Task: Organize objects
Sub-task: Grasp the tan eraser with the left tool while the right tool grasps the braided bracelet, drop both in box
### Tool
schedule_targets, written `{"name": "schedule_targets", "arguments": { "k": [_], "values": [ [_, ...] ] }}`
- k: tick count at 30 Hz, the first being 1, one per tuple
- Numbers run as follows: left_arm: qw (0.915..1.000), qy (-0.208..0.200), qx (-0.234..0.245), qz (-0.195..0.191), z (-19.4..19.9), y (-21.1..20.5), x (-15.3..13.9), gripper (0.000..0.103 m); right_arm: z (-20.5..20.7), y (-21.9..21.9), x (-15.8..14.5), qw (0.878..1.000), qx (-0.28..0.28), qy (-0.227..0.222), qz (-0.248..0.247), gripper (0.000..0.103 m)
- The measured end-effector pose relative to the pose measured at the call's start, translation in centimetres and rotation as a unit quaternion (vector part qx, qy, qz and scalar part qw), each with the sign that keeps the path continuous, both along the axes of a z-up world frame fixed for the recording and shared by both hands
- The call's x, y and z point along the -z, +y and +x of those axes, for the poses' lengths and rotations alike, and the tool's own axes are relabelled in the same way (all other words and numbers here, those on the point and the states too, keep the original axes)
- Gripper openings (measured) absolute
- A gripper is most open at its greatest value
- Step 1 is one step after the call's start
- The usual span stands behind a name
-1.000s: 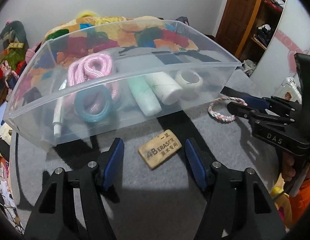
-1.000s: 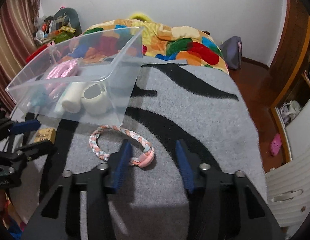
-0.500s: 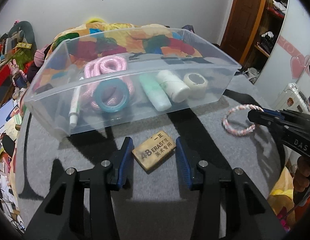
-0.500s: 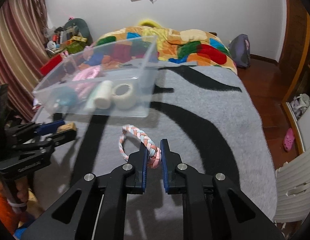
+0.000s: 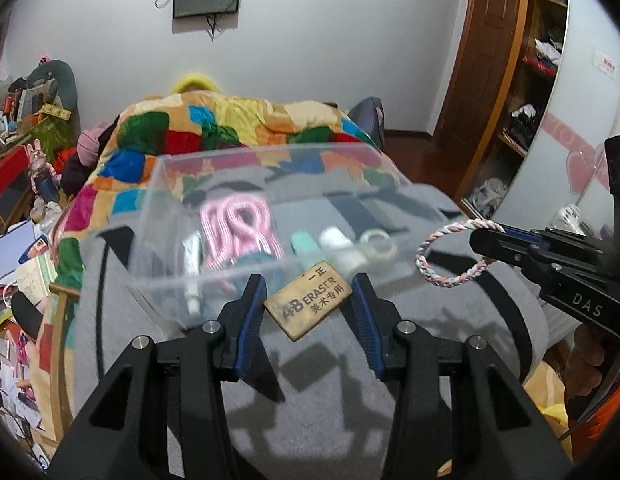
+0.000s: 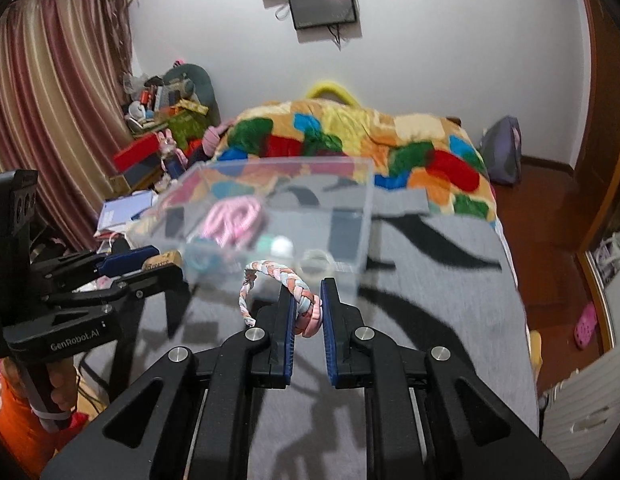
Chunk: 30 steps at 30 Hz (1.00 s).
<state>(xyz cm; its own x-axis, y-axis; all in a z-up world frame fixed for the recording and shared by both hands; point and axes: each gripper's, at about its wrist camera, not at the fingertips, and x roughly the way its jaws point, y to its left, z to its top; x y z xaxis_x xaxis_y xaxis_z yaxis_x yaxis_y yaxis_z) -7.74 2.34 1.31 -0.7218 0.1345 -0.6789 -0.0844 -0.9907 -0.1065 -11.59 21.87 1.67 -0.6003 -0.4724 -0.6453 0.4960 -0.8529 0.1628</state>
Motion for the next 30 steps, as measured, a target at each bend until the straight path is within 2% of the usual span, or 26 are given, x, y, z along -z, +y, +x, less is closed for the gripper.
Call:
{"name": "schedule_targets", "arguments": {
  "k": [7, 16, 17, 19, 20, 21, 25, 30],
  "values": [
    [0.9998, 0.012, -0.013, -0.006, -2.4, -1.5, -1.3, 0.044, -3.6, -3.4, -1.2, 1.000, -0.005, 0.012, 0.008, 0.011],
    [0.9993, -0.036, -0.014, -0.004, -6.2, -2.8, 1.1, 0.044, -8.3, -7.1, 2.4, 0.996, -0.016, -0.052, 0.071, 0.012],
    [0.9992, -0.036, -0.014, -0.002, -6.3, -3.0, 1.2, 0.044, -8.5, -7.1, 2.7, 0.995, -0.019, -0.058, 0.076, 0.014],
    [0.9992, -0.037, -0.012, 0.001, -6.3, -3.1, 1.4, 0.045, -8.3, -7.1, 3.1, 0.994, -0.027, -0.061, 0.087, 0.027],
    [0.9993, -0.037, -0.011, 0.001, -6.2, -3.1, 1.4, 0.047, -8.2, -7.0, 3.2, 0.994, -0.028, -0.060, 0.091, 0.040],
    [0.9993, -0.036, -0.011, 0.000, -6.2, -3.1, 1.4, 0.049, -7.9, -6.9, 3.1, 0.994, -0.028, -0.055, 0.094, 0.046],
    [0.9995, -0.029, -0.010, -0.002, -5.7, -2.9, 0.9, 0.049, -7.0, -6.2, 2.5, 0.994, -0.032, -0.038, 0.097, 0.048],
    [0.9999, -0.007, -0.011, -0.004, -4.4, -2.7, -0.3, 0.059, -5.6, -5.5, 1.1, 0.996, -0.036, -0.024, 0.081, 0.048]
  ]
}}
